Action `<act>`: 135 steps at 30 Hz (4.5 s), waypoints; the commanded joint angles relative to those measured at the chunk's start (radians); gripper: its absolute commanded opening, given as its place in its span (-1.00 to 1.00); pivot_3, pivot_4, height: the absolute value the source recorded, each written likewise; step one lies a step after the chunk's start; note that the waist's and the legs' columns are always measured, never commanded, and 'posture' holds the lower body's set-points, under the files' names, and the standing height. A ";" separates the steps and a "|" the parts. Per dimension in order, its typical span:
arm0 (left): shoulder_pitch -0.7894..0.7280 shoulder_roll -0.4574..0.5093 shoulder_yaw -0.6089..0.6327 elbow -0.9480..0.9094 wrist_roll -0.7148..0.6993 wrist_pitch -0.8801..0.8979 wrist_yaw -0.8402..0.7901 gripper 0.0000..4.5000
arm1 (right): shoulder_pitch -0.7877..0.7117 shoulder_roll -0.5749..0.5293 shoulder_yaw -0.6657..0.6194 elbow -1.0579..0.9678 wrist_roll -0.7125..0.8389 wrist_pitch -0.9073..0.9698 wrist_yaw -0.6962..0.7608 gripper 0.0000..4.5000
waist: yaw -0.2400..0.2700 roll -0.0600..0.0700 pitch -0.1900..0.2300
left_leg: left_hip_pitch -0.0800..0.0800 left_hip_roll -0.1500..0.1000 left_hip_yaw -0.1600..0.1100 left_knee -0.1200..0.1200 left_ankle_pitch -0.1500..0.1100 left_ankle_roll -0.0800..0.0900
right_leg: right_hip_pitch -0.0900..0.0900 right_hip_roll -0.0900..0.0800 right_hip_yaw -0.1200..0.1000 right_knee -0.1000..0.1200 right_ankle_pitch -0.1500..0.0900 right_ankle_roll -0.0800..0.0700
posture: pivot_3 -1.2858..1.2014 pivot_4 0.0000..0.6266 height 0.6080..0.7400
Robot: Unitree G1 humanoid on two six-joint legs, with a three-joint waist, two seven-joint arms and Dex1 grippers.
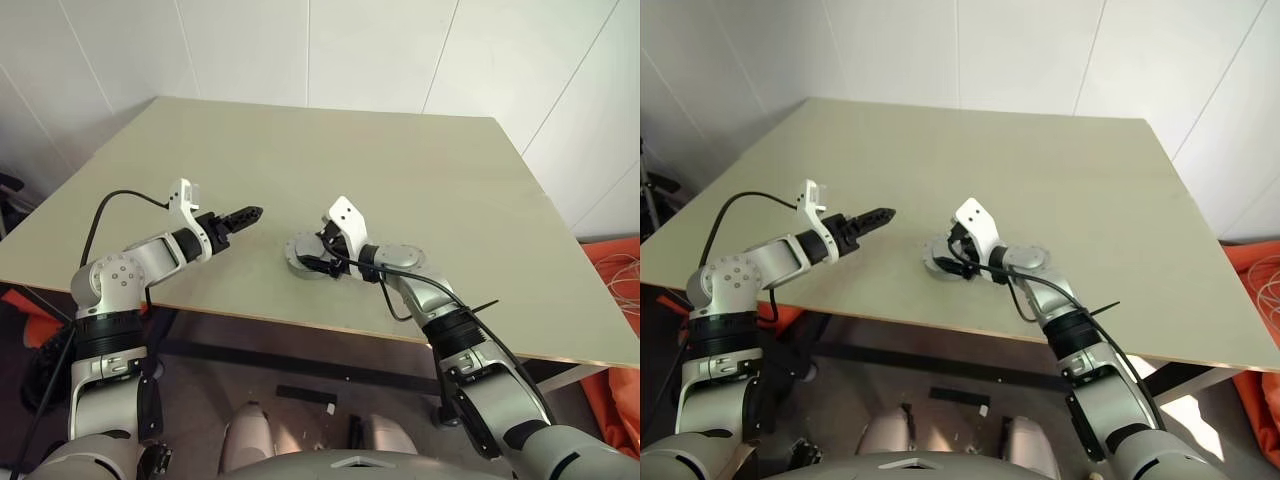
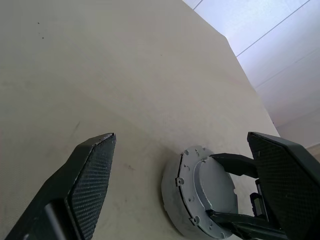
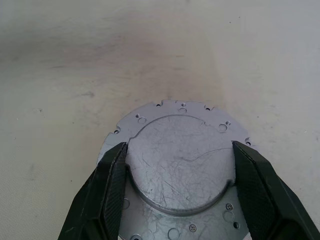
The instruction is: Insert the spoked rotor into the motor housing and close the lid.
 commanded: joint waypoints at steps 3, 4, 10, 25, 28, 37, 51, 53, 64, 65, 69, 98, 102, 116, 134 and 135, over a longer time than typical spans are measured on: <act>-0.014 0.003 0.017 -0.038 -0.007 -0.010 0.001 1.00 | 0.008 -0.029 0.010 0.096 -0.056 -0.026 -0.018 0.39 | 0.000 0.000 0.000 | 0.001 0.000 0.000 0.000 0.000 0.000 | 0.001 0.000 0.000 0.000 0.000 0.000 | 0.03 -1.00 1.00; -0.015 0.003 0.017 -0.038 -0.007 -0.010 0.000 1.00 | 0.009 -0.033 0.014 0.112 -0.065 -0.035 -0.021 0.39 | 0.000 0.000 0.000 | 0.001 0.000 0.000 0.000 0.000 0.000 | 0.001 0.000 0.000 0.000 0.000 0.000 | 0.03 -1.00 1.00; -0.016 0.004 0.016 -0.036 -0.005 -0.013 -0.001 1.00 | 0.003 -0.044 0.019 0.169 -0.075 -0.066 -0.020 0.39 | 0.001 0.000 0.000 | 0.005 -0.001 -0.004 -0.001 0.000 0.000 | 0.008 0.000 -0.003 -0.009 0.000 0.001 | 0.03 -1.00 1.00; -0.016 -0.044 0.013 -0.044 -0.025 0.005 0.025 1.00 | 0.004 -0.070 0.025 0.107 -0.050 -0.002 0.054 0.39 | 0.002 -0.001 -0.001 | 0.004 -0.016 -0.013 -0.005 -0.003 0.005 | 0.016 -0.009 -0.003 -0.020 -0.001 0.002 | 0.03 -1.00 1.00; -0.003 -0.083 0.004 -0.060 -0.030 0.017 0.046 1.00 | 0.011 -0.072 0.024 0.091 -0.052 0.009 0.057 0.39 | 0.001 -0.002 -0.002 | 0.004 -0.015 -0.013 -0.006 -0.003 0.005 | 0.013 -0.008 -0.003 -0.016 -0.001 0.001 | 0.03 -1.00 1.00; -0.051 -0.155 0.014 -0.017 -0.045 0.018 0.075 0.33 | 0.024 -0.081 0.025 0.063 -0.056 0.026 0.058 0.39 | 0.003 -0.002 -0.002 | 0.003 -0.015 -0.012 -0.009 -0.003 0.005 | 0.010 -0.008 -0.003 -0.011 -0.001 0.002 | 0.03 -1.00 1.00; -0.200 -0.213 -0.079 0.261 0.051 -0.008 -0.001 -0.99 | 0.029 -0.079 0.018 0.045 -0.056 0.033 0.035 0.39 | 0.006 -0.002 -0.002 | 0.002 -0.016 -0.012 -0.009 -0.003 0.005 | 0.010 -0.009 -0.003 -0.013 -0.001 0.002 | 0.03 -1.00 1.00; -0.208 -0.216 -0.068 0.275 0.047 -0.007 -0.014 -0.99 | 0.032 -0.081 0.016 0.044 -0.056 0.033 0.033 0.39 | 0.006 -0.002 -0.002 | 0.002 -0.016 -0.012 -0.009 -0.003 0.005 | 0.010 -0.009 -0.003 -0.013 -0.001 0.002 | 0.03 -1.00 1.00; -0.246 -0.224 -0.017 0.368 0.034 0.185 0.015 -0.99 | 0.036 -0.080 0.015 0.036 -0.056 0.033 0.024 0.39 | 0.006 -0.002 -0.002 | 0.002 -0.016 -0.012 -0.010 -0.003 0.005 | 0.010 -0.009 -0.003 -0.013 -0.001 0.002 | 0.03 -1.00 1.00; -0.242 -0.231 -0.011 0.374 0.038 0.197 0.028 -0.99 | 0.036 -0.080 0.015 0.034 -0.056 0.034 0.023 0.39 | 0.006 -0.002 -0.002 | 0.002 -0.016 -0.012 -0.010 -0.003 0.005 | 0.010 -0.009 -0.003 -0.013 -0.001 0.002 | 0.03 -1.00 1.00; -0.224 -0.256 0.036 0.413 0.063 0.209 0.108 -0.99 | 0.035 -0.076 0.013 0.036 -0.055 0.031 0.016 0.39 | 0.007 -0.002 -0.002 | 0.002 -0.016 -0.012 -0.010 -0.003 0.005 | 0.011 -0.009 -0.003 -0.014 -0.001 0.002 | 0.03 -1.00 1.00; -0.221 -0.295 0.171 0.395 0.047 0.318 0.189 -0.99 | 0.031 -0.076 0.003 -0.071 -0.017 0.128 0.034 0.39 | 0.005 -0.001 -0.002 | 0.002 -0.016 -0.012 -0.019 -0.003 0.005 | 0.014 -0.008 -0.004 -0.028 -0.001 0.003 | 0.03 -1.00 1.00; -0.221 -0.300 0.186 0.396 0.045 0.322 0.198 -0.99 | 0.032 -0.078 0.005 -0.080 -0.019 0.135 0.034 0.39 | 0.006 -0.001 -0.002 | 0.002 -0.016 -0.012 -0.019 -0.003 0.005 | 0.014 -0.008 -0.004 -0.028 -0.001 0.002 | 0.03 -1.00 1.00; -0.218 -0.302 0.211 0.395 0.049 0.332 0.214 -0.99 | 0.024 -0.073 -0.008 -0.110 0.011 0.170 0.050 0.39 | 0.006 -0.001 -0.002 | 0.002 -0.016 -0.012 -0.021 -0.003 0.005 | 0.014 -0.008 -0.004 -0.028 -0.001 0.002 | 0.03 -1.00 1.00; -0.220 -0.292 0.204 0.396 0.054 0.323 0.203 -1.00 | 0.007 -0.090 -0.025 -0.173 0.042 0.191 0.074 0.99 | 0.006 -0.001 -0.002 | 0.002 -0.016 -0.012 -0.021 -0.003 0.005 | 0.014 -0.008 -0.004 -0.028 0.000 0.000 | 0.03 -1.00 1.00; -0.220 -0.292 0.204 0.396 0.054 0.322 0.202 -1.00 | 0.009 -0.100 -0.022 -0.191 0.045 0.192 0.087 0.99 | 0.006 -0.001 -0.002 | 0.002 -0.016 -0.012 -0.021 -0.003 0.005 | 0.014 -0.008 -0.004 -0.028 0.001 -0.001 | 0.03 -1.00 1.00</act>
